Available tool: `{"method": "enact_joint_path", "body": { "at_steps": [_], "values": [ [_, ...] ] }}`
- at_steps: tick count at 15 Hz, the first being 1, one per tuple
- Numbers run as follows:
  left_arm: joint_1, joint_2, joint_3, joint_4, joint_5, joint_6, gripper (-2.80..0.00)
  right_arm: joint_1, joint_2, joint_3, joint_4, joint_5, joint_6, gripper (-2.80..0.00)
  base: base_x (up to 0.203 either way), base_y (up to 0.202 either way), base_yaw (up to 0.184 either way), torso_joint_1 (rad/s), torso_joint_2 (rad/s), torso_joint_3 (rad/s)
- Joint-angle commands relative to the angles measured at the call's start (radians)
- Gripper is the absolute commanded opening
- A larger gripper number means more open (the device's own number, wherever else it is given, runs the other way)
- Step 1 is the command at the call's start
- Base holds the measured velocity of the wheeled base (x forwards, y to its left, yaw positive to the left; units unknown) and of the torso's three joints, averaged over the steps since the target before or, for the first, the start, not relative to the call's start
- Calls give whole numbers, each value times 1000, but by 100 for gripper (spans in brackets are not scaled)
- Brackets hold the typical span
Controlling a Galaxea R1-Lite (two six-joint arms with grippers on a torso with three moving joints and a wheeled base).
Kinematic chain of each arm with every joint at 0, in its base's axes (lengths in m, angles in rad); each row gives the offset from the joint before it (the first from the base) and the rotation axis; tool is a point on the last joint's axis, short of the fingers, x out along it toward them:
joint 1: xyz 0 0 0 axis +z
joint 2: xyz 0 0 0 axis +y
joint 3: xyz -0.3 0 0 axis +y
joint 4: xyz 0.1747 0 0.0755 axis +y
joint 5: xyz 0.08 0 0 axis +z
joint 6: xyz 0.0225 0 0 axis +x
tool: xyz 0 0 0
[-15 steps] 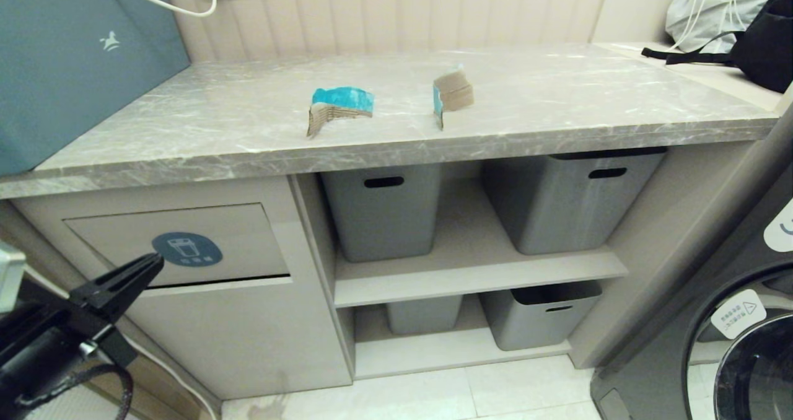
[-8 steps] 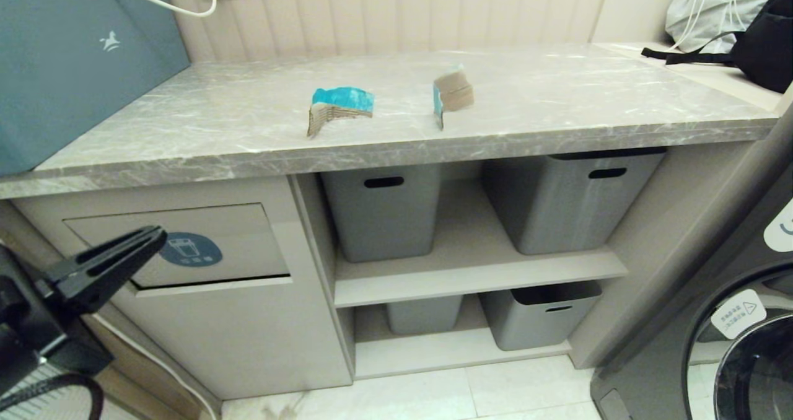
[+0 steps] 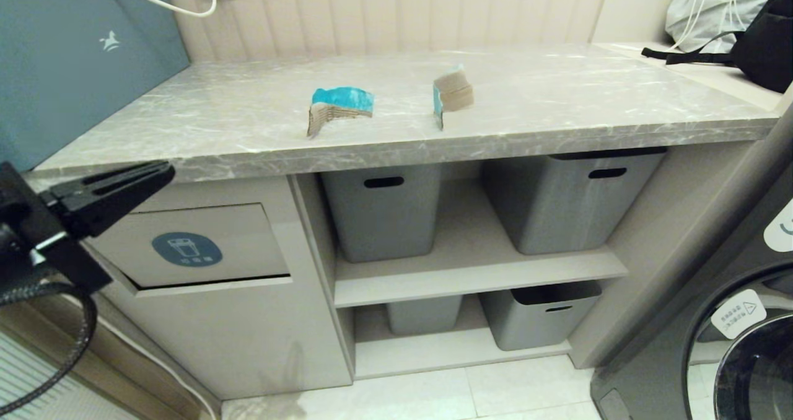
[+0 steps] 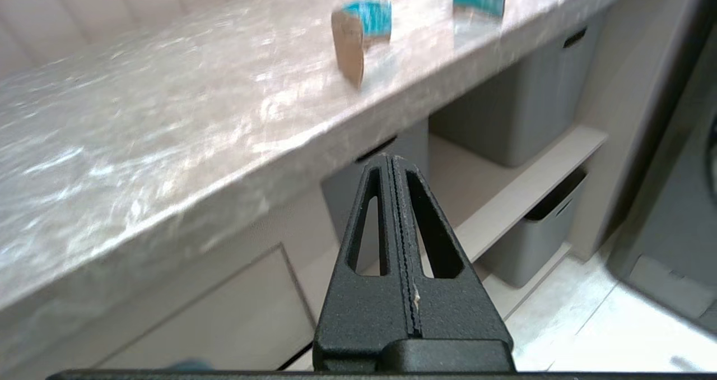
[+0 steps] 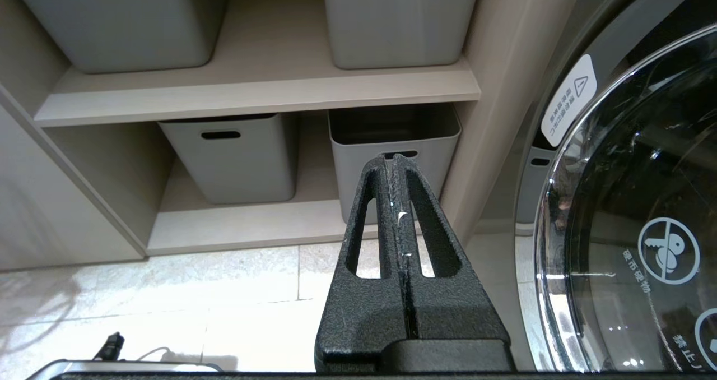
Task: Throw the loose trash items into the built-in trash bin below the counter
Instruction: Put the garbage in the trash can, then pick up the garbage
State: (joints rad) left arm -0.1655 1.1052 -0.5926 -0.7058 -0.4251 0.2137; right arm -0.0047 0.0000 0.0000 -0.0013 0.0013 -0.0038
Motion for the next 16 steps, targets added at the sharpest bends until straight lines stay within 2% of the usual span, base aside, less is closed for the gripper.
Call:
{"method": "enact_joint_path", "body": {
  "at_steps": [1,3,4,13,16],
  "values": [
    [-31,37,-48,24,-3,-18,-280,0,0,0,0,0,-1,-280,0,0,0,0,0,0],
    [-67,69,-75,46,0,-28,-280,1,0,0,0,0,0,-280,0,0,0,0,0,0],
    [-70,93,-89,39,1,-22,0,2,0,0,0,0,-1,-280,0,0,0,0,0,0],
    [-72,278,-239,35,0,-22,0,0,0,0,0,0,-1,-280,0,0,0,0,0,0],
    [-108,341,-299,36,-2,-22,0,2,0,0,0,0,-1,-280,0,0,0,0,0,0]
  ]
}}
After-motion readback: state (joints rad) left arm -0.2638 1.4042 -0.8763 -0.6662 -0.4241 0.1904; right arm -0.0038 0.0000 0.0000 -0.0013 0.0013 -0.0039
